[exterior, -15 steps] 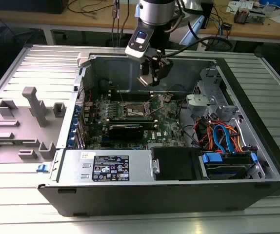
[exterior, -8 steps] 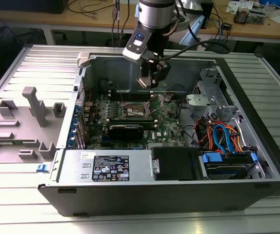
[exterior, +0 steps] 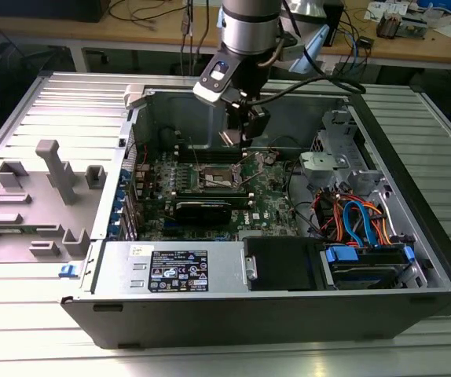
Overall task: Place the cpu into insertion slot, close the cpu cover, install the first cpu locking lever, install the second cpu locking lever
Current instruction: 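Place the cpu into insertion slot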
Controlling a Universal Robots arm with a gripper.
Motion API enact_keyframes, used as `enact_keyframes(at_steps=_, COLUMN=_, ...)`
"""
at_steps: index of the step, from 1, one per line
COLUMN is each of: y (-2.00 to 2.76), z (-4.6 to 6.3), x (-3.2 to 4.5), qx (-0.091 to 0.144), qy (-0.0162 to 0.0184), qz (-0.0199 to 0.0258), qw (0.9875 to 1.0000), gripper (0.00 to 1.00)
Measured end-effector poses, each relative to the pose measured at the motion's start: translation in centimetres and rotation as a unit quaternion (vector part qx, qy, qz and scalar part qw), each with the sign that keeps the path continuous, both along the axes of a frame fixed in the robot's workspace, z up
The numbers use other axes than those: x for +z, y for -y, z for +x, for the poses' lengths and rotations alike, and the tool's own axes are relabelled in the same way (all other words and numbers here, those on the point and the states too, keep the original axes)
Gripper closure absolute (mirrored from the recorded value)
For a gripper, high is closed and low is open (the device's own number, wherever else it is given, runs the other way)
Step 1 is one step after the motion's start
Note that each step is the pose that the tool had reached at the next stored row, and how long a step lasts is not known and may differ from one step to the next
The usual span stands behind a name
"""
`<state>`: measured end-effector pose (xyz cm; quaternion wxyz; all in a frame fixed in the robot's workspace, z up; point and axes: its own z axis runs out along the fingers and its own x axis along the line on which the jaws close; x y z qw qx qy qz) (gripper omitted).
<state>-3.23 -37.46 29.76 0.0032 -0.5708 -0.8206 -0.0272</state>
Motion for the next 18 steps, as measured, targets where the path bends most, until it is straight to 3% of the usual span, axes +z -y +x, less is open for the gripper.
enact_keyframes(at_steps=3, y=0.00, z=-0.1, x=-0.62, qx=-0.022, qy=-0.0026, qz=-0.0010, qw=0.9997, gripper=0.46)
enact_keyframes(at_steps=5, y=0.00, z=-0.1, x=-0.94, qx=-0.036, qy=-0.0082, qz=-0.0011, qw=0.9993, gripper=0.46)
enact_keyframes(at_steps=6, y=0.00, z=-0.1, x=-1.12, qx=-0.041, qy=-0.0091, qz=-0.0011, qw=0.9991, gripper=0.46)
enact_keyframes(at_steps=9, y=0.00, z=-0.4, x=-1.42, qx=-0.049, qy=-0.0092, qz=-0.0010, qw=0.9987, gripper=0.46)
enact_keyframes(at_steps=11, y=0.00, z=-0.5, x=-1.76, qx=-0.066, qy=-0.0092, qz=-0.0008, qw=0.9978, gripper=0.46)
enact_keyframes(at_steps=14, y=0.00, z=-0.5, x=-2.13, qx=-0.093, qy=-0.0092, qz=-0.0006, qw=0.9957, gripper=0.46)
enact_keyframes(at_steps=18, y=0.00, z=-0.5, x=-2.97, qx=-0.132, qy=-0.0093, qz=-0.0002, qw=0.9912, gripper=0.46)
